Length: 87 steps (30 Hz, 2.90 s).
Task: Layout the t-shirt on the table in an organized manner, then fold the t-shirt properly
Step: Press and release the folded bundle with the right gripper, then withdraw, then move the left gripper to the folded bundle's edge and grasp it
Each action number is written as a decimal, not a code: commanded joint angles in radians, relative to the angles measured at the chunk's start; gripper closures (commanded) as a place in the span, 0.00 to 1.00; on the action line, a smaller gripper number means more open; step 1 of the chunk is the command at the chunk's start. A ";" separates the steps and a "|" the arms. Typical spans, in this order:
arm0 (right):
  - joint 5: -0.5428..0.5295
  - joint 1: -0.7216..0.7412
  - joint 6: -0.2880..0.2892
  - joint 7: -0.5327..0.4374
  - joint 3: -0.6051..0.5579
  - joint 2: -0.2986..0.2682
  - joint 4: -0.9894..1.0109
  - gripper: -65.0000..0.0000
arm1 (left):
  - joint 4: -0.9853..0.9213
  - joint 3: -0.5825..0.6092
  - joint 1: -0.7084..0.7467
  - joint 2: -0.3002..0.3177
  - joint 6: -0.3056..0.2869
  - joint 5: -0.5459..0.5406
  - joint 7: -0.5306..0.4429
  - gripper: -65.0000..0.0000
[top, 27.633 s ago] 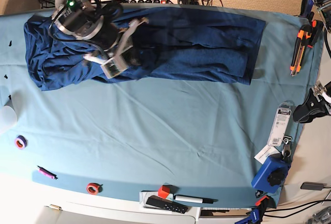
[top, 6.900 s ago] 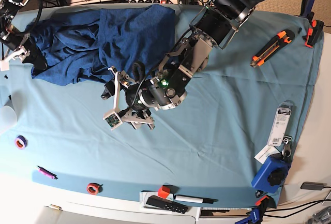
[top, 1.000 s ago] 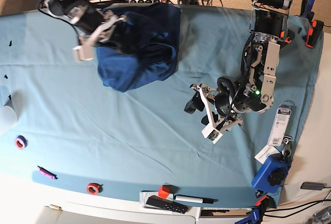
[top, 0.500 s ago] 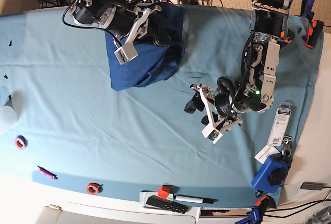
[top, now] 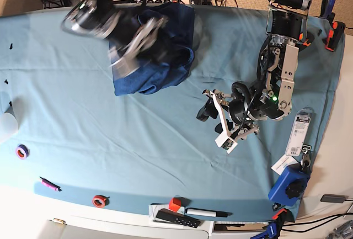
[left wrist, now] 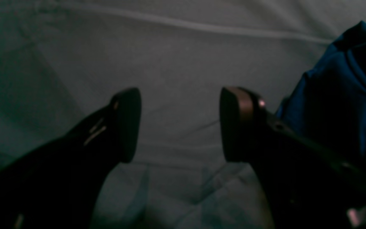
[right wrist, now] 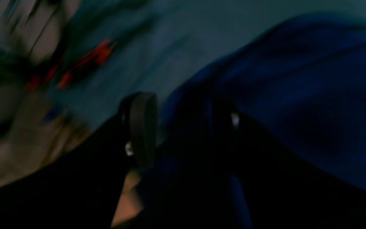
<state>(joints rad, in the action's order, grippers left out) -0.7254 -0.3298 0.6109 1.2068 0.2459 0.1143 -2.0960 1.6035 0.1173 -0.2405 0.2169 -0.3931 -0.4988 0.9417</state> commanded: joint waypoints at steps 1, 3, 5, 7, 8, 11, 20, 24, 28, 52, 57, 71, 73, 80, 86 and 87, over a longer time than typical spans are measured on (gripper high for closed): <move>-0.010 0.031 -0.010 -0.026 0.044 -0.004 -0.018 0.57 | 0.016 -0.003 -0.023 0.003 -0.001 -0.011 -0.022 0.44; -0.010 0.091 -0.037 -0.009 0.148 -0.005 -0.018 0.57 | 0.016 -0.003 -0.023 0.002 -0.001 -0.011 -0.022 0.44; 0.000 0.150 -0.046 0.040 0.252 -0.017 -0.016 0.57 | 0.016 -0.003 -0.023 0.002 -0.001 -0.011 -0.022 0.44; 0.022 0.170 -0.048 0.034 0.333 -0.034 -0.003 0.57 | 0.016 -0.003 -0.023 0.002 -0.001 -0.011 -0.022 0.44; 0.016 0.170 -0.052 0.019 0.362 -0.047 0.016 0.54 | 0.016 -0.003 -0.023 0.002 -0.001 -0.011 -0.022 0.44; -0.030 0.170 -0.055 -0.010 0.402 -0.091 0.117 0.43 | 0.016 -0.003 -0.022 0.002 -0.001 -0.011 -0.022 0.44; -0.302 0.318 -0.054 0.043 0.402 -0.166 0.518 0.41 | 0.015 -0.003 -0.008 0.002 -0.001 -0.011 -0.026 0.44; -0.356 0.367 -0.054 0.084 0.401 -0.161 0.603 0.41 | 0.015 -0.003 0.000 0.002 -0.001 -0.010 -0.030 0.44; -0.346 0.369 -0.055 0.093 0.401 -0.141 0.612 0.41 | 0.015 -0.003 -0.001 0.002 -0.001 -0.011 -0.042 0.44; -0.119 0.369 -0.092 0.079 0.194 -0.145 0.612 1.00 | 0.015 -0.005 0.016 0.174 -0.097 -0.577 0.286 0.44; -0.118 0.369 -0.092 0.079 0.194 -0.145 0.612 1.00 | 0.015 -0.004 0.154 0.248 -0.132 -0.722 0.311 0.38; -0.114 0.369 -0.092 0.079 0.194 -0.145 0.612 1.00 | 0.020 0.002 0.398 0.142 -0.128 -0.667 0.292 0.31; -0.114 0.369 -0.092 0.079 0.194 -0.145 0.612 1.00 | 0.028 0.023 0.399 0.127 -0.124 -0.632 0.291 0.31; -0.114 0.369 -0.091 0.077 0.194 -0.145 0.612 1.00 | 0.156 0.220 0.398 0.124 -0.010 -0.358 0.237 0.31; -0.114 0.369 -0.091 0.076 0.194 -0.145 0.612 1.00 | 0.200 0.333 0.398 0.109 0.057 -0.251 0.183 0.31; -0.114 0.369 -0.092 0.076 0.194 -0.145 0.612 1.00 | 0.200 0.332 0.399 0.101 0.057 -0.254 0.184 0.31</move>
<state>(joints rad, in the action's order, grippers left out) -0.8230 0.0250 0.5163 1.2930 0.4419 -0.0216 -1.4708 1.8046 0.4458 0.1524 0.3122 -0.3546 -0.7921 1.0851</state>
